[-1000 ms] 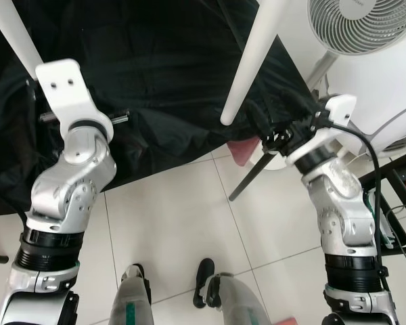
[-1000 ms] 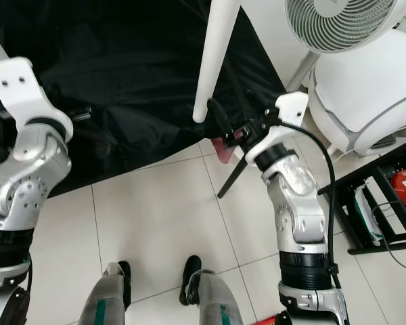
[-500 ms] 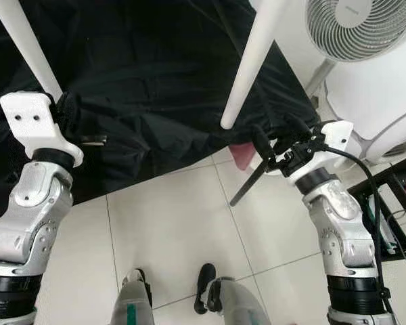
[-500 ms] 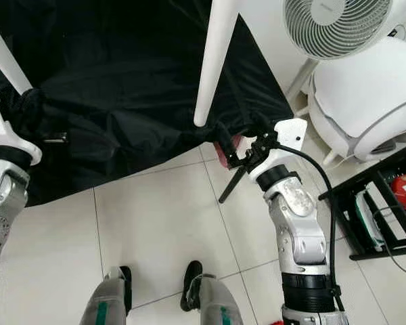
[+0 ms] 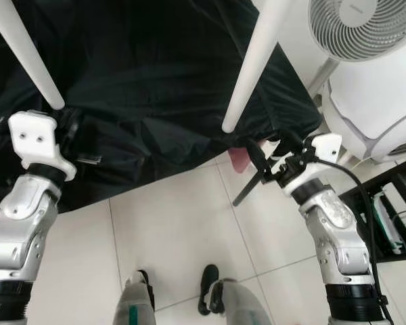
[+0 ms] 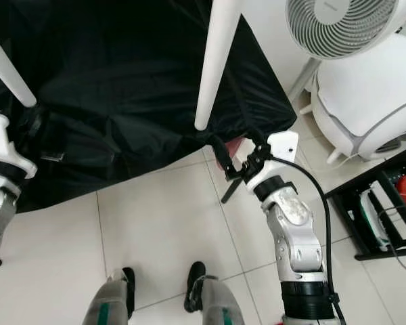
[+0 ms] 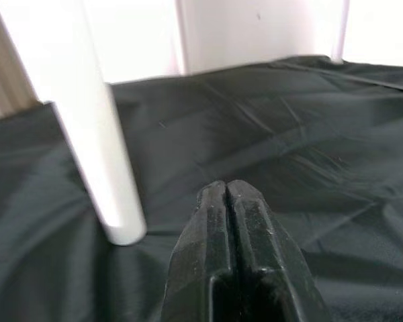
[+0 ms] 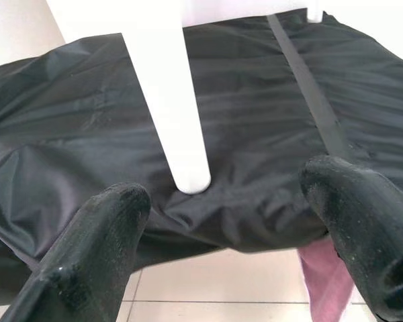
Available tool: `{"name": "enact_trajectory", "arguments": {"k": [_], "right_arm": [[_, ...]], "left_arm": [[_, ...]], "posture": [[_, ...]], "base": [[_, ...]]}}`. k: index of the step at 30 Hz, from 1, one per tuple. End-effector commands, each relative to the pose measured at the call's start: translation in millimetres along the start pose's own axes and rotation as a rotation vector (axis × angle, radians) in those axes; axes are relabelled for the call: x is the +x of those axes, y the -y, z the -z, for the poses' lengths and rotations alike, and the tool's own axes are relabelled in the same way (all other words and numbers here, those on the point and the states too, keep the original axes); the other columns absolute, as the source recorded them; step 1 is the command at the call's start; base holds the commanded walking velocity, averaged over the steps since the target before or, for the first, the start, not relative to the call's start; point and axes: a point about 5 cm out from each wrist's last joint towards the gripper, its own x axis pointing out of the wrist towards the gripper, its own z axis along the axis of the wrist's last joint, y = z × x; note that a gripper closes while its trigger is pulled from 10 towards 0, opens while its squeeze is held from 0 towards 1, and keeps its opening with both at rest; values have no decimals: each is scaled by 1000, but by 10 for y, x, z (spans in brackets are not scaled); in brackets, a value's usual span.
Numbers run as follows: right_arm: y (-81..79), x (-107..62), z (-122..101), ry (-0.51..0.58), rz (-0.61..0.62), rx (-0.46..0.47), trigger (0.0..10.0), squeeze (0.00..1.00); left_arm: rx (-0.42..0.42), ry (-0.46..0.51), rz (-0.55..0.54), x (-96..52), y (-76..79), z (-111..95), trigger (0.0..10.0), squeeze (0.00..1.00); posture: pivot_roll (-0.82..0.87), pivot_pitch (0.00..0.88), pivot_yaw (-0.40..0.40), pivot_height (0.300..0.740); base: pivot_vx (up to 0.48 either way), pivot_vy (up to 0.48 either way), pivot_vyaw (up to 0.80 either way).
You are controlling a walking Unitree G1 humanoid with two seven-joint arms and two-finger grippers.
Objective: Building children table
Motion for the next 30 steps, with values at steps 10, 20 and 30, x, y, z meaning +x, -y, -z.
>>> {"name": "enact_trajectory", "arguments": {"k": [10, 20, 30], "right_arm": [[90, -148, 161, -34, 87, -16, 10000, 0], [204, -232, 285, -53, 178, -40, 10000, 0], [126, -536, 554, -101, 187, -54, 10000, 0]], "left_arm": [[-14, 27, -16, -171, 50, 71, 10000, 0], [-69, 13, 18, -66, 85, 256, 10000, 0], [-71, -15, 63, -439, 220, 457, 10000, 0]], "posture": [[126, 189, -22, 740], [97, 132, 7, 740], [112, 124, 8, 740]], "base": [[0, 0, 0], [0, 0, 0], [0, 0, 0]]}}
